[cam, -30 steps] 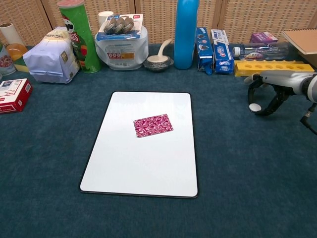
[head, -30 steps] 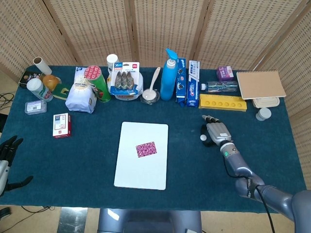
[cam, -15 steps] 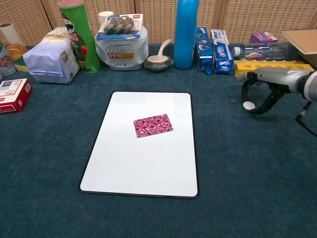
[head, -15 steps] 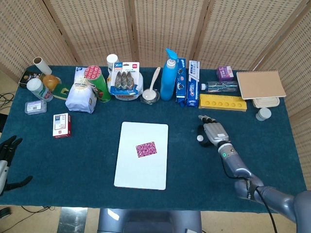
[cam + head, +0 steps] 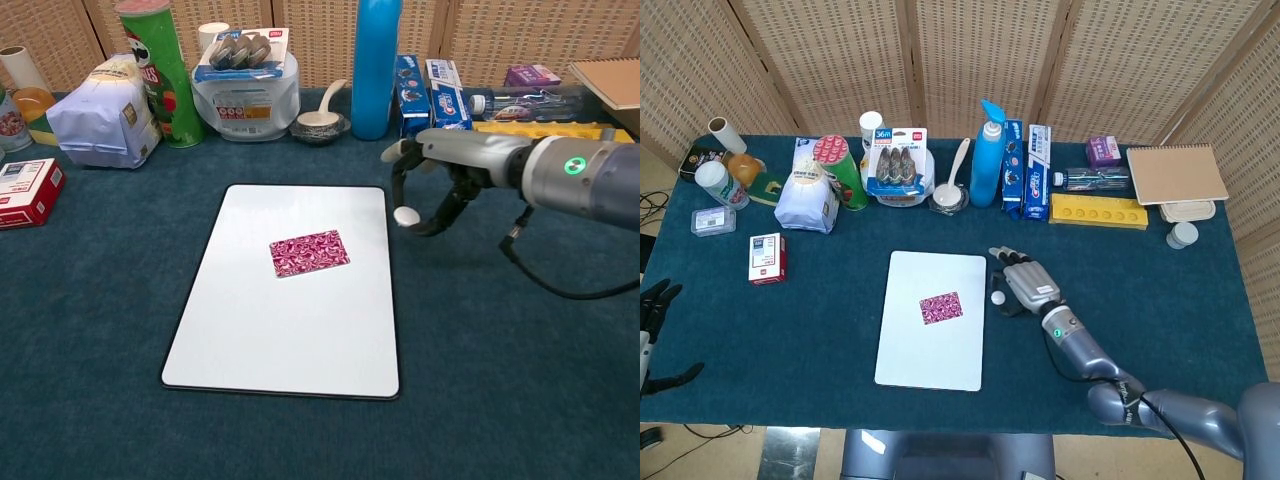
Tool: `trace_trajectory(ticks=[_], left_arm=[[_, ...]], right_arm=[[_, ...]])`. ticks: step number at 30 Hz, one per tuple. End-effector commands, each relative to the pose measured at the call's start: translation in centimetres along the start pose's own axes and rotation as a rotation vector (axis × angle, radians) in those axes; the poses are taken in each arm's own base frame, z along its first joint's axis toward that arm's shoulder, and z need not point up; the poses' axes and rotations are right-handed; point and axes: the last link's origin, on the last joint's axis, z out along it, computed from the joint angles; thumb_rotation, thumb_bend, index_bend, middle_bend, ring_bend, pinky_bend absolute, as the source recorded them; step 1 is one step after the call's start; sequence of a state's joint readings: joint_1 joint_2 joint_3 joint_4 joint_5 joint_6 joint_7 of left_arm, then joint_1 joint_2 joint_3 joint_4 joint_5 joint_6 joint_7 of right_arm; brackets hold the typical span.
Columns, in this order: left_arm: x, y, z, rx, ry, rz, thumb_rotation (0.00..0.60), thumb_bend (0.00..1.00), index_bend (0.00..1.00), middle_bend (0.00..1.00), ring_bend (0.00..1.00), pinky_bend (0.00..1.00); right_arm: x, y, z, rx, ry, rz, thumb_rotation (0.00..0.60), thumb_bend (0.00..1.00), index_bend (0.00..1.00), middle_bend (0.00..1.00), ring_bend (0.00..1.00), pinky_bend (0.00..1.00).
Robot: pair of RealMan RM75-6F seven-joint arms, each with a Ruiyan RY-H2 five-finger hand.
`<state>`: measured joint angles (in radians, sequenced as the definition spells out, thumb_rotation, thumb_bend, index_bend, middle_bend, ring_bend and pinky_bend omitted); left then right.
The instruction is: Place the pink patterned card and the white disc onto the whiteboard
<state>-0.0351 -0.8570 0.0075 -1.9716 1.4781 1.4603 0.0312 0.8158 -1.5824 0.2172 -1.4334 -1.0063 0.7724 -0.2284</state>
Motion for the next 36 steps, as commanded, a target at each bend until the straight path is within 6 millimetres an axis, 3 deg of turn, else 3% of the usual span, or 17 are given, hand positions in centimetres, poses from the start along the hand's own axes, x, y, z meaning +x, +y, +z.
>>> trace_trajectory(ticks=[1,6,14,33,36], left_arm=[[0.2,-0.1,0.0,-0.002,0.000,-0.005,0.600,0.12,0.00,0.00,0.00,0.11],[0.4,-0.5,0.1,-0.006,-0.007,-0.021,0.600,0.12,0.00,0.00,0.00,0.11],[0.6,-0.8,0.4,-0.015,-0.024,-0.032,0.600,0.12,0.00,0.00,0.00,0.11],[1.2,-1.7,0.5,-0.015,-0.029,-0.062,0.600,0.12,0.00,0.00,0.00,0.11],[1.3,-1.7,0.5,-0.013,-0.025,-0.065,0.600,0.12,0.00,0.00,0.00,0.11]], right_arm=[[-0.9,-3.6,1.0,0.037,-0.006,0.001,0.600,0.37,0.50,0.07,0.02,0.12],[-2.2,-7.9,2.1,0.058,0.012,-0.037,0.600,0.38,0.50,0.07,0.02,0.12],[-2.7,-11.3,2.7,0.044,0.038,-0.064,0.600,0.39,0.50,0.07,0.02,0.12],[-5.3,-13.0,4.5,-0.006,0.006,-0.058,0.600,0.40,0.50,0.07,0.02,0.12],[-5.4,-12.8,4.5,-0.010,0.003,-0.057,0.600,0.40,0.46,0.06,0.02,0.12]])
